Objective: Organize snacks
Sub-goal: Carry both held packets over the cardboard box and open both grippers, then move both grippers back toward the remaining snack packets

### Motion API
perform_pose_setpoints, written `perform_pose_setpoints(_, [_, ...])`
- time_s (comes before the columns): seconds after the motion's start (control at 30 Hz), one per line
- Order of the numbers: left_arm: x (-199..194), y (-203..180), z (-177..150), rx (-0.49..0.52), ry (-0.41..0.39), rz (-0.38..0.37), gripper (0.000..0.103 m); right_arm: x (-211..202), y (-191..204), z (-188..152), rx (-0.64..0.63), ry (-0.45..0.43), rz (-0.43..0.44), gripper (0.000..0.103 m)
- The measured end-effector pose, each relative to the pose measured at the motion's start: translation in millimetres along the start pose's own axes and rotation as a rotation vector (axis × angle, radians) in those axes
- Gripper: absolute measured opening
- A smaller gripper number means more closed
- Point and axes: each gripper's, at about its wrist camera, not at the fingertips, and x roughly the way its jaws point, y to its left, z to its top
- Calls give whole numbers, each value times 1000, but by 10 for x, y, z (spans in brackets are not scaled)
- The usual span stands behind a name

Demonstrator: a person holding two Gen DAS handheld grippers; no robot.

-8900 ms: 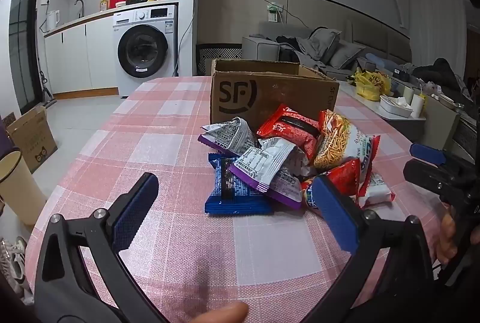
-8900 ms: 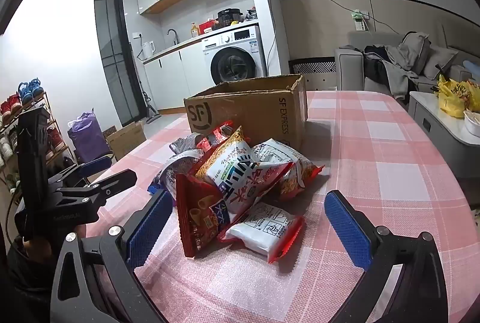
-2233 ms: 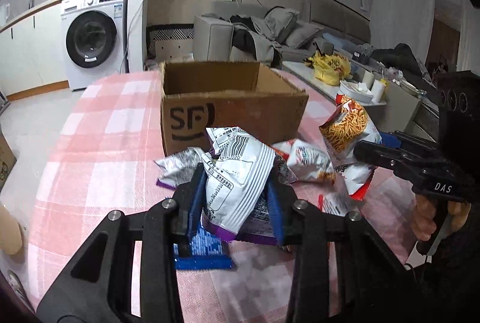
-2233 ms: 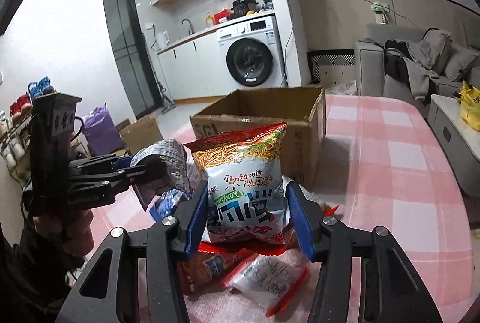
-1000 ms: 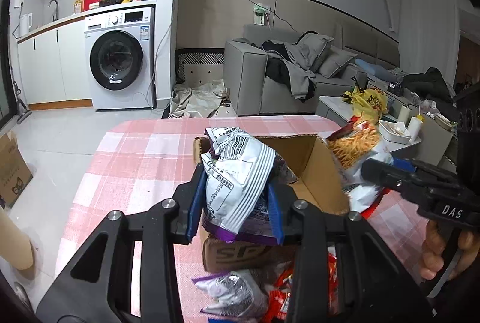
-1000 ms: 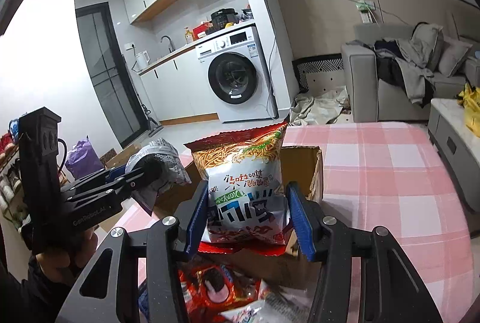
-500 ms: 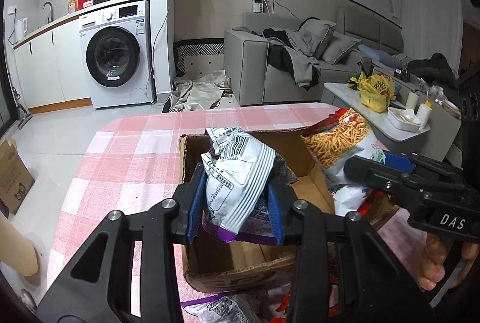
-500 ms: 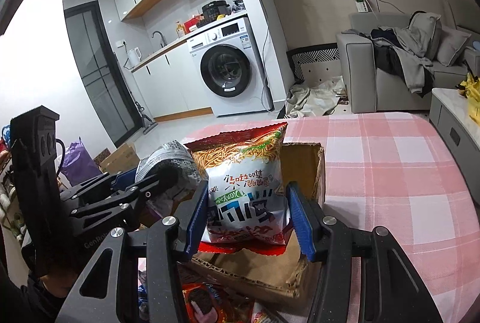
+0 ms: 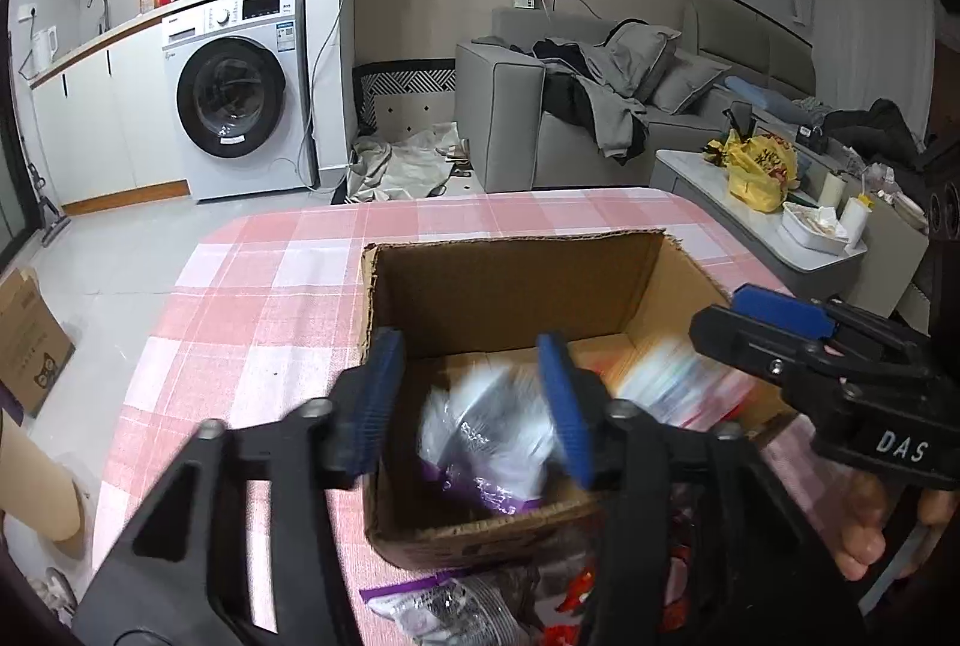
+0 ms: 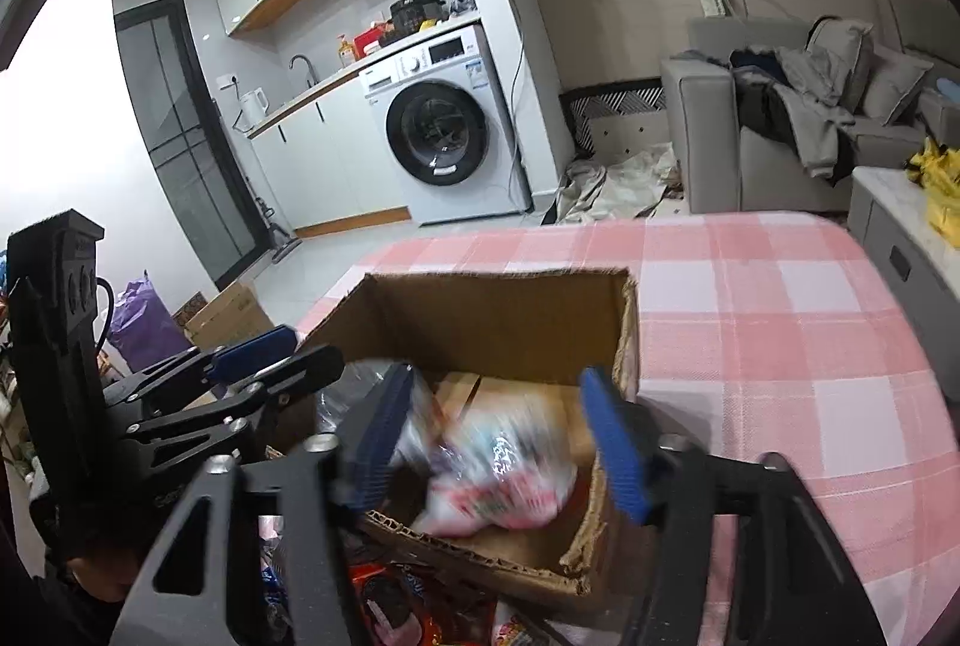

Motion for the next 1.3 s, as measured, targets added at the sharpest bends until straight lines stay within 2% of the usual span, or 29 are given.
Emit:
perform_pose_setpoints(0.07, [-117, 21, -40, -4, -19, 11, 82, -108, -6, 2, 3, -21, -11, 91])
perform_pose_setpoints(0.13, [-247, 42, -75, 1, -38, 12, 89, -215, -34, -5, 7, -27, -22, 103])
perform_pose_setpoints(0.17, [-345, 103, -132, 4, -38, 10, 92, -274, -52, -17, 10, -24, -36, 103])
perform_pose_setpoints(0.2, [-389, 112, -154, 4, -32, 13, 102, -320, -62, -32, 10, -14, -45, 103])
perform_pose_setpoints(0.53, [-1115, 242, -692, -19, -48, 51, 102, -886, -16, -352, -5, -20, -52, 103])
perform_pose_setpoints(0.77, [-1516, 344, -1056, -43, -46, 71, 102, -1121, 136, -562, -29, -6, -78, 103])
perform_pose_setpoints(0.93, [-1689, 435, -1288, -47, -39, 80, 102, -1218, 180, -760, -37, 31, -105, 103])
perform_pose_setpoints(1.3, [-1658, 475, -1591, -56, 30, 80, 102, -1265, 116, -1160, -10, 105, -147, 103])
